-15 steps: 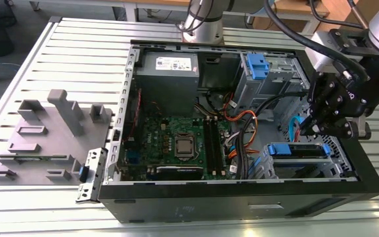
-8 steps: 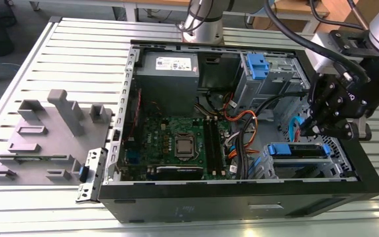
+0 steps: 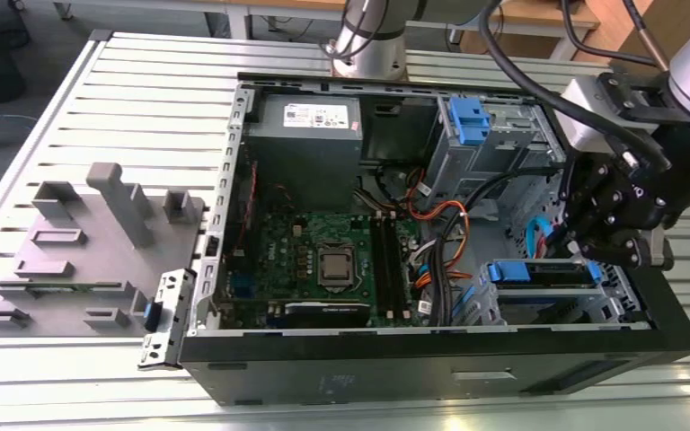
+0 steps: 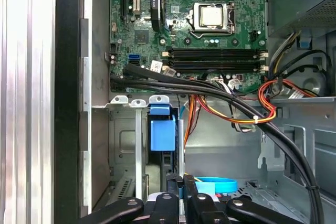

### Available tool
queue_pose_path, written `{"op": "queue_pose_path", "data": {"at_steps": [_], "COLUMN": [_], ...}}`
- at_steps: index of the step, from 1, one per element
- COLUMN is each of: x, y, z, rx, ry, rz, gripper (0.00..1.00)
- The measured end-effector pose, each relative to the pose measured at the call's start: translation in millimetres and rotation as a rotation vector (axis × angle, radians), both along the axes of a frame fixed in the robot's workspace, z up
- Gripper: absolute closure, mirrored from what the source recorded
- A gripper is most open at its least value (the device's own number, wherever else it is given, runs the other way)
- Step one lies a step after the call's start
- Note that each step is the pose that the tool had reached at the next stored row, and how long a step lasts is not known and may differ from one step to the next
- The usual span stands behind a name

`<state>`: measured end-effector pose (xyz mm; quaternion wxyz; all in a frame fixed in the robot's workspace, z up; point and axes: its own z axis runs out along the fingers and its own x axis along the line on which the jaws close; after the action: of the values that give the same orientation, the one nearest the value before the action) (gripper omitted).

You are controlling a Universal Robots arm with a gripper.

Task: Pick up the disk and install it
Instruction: 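Insert the first disk wire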

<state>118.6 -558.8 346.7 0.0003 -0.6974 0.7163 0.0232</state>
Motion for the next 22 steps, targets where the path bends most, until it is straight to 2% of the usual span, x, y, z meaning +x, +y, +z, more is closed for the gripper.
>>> {"op": "queue_pose_path", "data": {"at_steps": [2, 22], "x": [0.0, 2.2], "y": [-1.2, -3.6], "z": [-2.4, -9.4], "rx": [0.0000, 0.0003], "ry": [0.0000, 0.0000], "rz": [0.000, 0.000], "gripper": [0.84, 0.84]}}
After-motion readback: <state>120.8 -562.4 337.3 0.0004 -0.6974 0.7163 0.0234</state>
